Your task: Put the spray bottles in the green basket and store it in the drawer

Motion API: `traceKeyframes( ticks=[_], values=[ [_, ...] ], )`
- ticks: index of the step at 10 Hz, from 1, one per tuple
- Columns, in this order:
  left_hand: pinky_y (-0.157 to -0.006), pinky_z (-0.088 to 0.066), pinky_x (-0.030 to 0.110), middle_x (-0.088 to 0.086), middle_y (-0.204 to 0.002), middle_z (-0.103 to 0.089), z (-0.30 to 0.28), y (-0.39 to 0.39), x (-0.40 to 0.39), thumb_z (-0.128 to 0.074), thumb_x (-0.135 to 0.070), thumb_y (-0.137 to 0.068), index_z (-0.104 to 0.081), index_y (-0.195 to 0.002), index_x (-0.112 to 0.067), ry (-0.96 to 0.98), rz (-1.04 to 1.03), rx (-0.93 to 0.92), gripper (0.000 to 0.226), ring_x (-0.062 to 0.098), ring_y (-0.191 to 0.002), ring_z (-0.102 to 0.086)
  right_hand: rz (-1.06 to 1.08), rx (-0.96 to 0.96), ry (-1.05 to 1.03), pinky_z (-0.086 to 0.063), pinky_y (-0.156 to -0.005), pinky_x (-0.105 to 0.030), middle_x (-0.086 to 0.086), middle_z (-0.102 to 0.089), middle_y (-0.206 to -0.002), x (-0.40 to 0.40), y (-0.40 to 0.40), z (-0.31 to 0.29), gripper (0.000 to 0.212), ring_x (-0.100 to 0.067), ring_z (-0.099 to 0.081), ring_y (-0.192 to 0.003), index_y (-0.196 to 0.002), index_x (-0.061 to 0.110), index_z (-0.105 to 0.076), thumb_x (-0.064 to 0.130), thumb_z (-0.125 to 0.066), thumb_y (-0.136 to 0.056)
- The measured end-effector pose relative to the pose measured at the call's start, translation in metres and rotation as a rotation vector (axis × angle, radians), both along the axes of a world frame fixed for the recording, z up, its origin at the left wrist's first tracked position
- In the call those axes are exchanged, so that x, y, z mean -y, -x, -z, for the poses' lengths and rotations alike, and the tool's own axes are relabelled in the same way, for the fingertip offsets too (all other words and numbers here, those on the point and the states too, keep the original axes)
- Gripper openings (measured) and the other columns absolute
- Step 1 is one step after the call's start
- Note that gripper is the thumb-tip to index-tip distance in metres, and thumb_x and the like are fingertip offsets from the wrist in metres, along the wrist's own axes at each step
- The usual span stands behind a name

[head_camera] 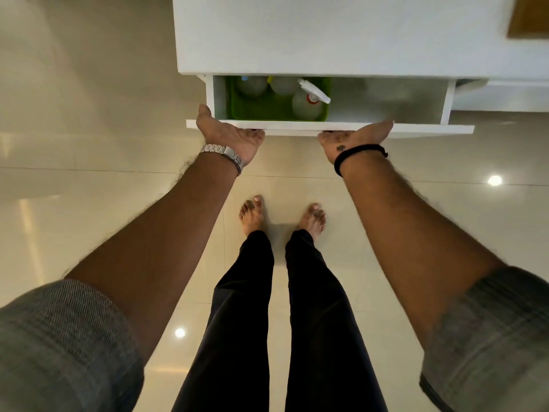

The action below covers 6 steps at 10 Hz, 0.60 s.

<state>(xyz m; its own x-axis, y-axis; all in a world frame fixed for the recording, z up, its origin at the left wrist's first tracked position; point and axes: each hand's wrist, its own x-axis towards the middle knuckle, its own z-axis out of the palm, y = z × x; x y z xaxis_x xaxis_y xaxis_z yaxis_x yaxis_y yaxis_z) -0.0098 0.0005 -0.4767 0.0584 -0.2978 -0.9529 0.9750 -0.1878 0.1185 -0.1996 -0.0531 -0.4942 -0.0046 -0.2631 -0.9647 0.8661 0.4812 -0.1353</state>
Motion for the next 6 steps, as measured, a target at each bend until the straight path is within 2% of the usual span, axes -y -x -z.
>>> traceKeyframes(
  ticks=[1, 2, 4, 5, 6],
  values=[
    [-0.126, -0.025, 0.05, 0.028, -0.167, -0.015, 0.001, -0.007, 0.029, -0.031, -0.066, -0.096, -0.006, -0.162, 0.0, 0.026, 0.0, 0.028, 0.096, 0.041, -0.155, -0.023, 0.007, 0.022, 0.028, -0.013, -0.126, -0.053, -0.016, -0.01, -0.17, 0.03, -0.004, -0.002, 0.099, -0.036, -0.014, -0.156, -0.162, 0.011, -0.004, 0.075, -0.035, -0.093],
    [-0.123, -0.031, 0.049, 0.027, -0.163, -0.026, 0.005, -0.012, 0.045, -0.029, -0.066, -0.096, -0.012, -0.161, 0.002, 0.026, 0.037, 0.058, 0.095, 0.041, -0.149, -0.034, -0.014, 0.024, 0.041, -0.015, -0.126, -0.053, -0.021, -0.012, -0.168, 0.048, -0.006, -0.002, 0.101, -0.038, -0.017, -0.155, -0.161, 0.006, -0.005, 0.075, -0.036, -0.094],
    [-0.124, -0.03, 0.047, 0.028, -0.153, -0.044, 0.01, -0.02, 0.067, -0.019, -0.063, -0.099, -0.036, -0.15, 0.01, 0.081, 0.136, 0.143, 0.09, 0.04, -0.143, -0.044, -0.053, 0.038, 0.113, -0.017, -0.126, -0.052, -0.022, -0.019, -0.167, 0.077, -0.012, -0.001, 0.101, -0.037, -0.022, -0.154, -0.161, 0.001, -0.009, 0.074, -0.032, -0.094],
    [-0.123, -0.032, 0.046, 0.026, -0.149, -0.049, 0.018, -0.023, 0.067, -0.02, -0.062, -0.1, -0.042, -0.145, 0.009, 0.078, 0.176, 0.143, 0.087, 0.037, -0.141, -0.048, -0.102, 0.011, 0.129, -0.021, -0.125, -0.048, -0.021, -0.026, -0.164, 0.074, -0.013, 0.001, 0.097, -0.035, -0.028, -0.153, -0.159, 0.0, -0.018, 0.072, -0.033, -0.096],
    [-0.113, -0.042, 0.038, 0.02, -0.139, -0.058, 0.021, -0.02, 0.062, -0.021, -0.059, -0.103, -0.049, -0.139, 0.004, 0.007, 0.417, 0.247, 0.078, 0.031, -0.131, -0.056, -0.373, -0.12, 0.103, -0.042, -0.113, -0.041, -0.021, -0.046, -0.154, 0.064, -0.018, 0.003, 0.087, -0.033, -0.054, -0.134, -0.155, 0.003, -0.031, 0.067, -0.036, -0.098]
  ],
)
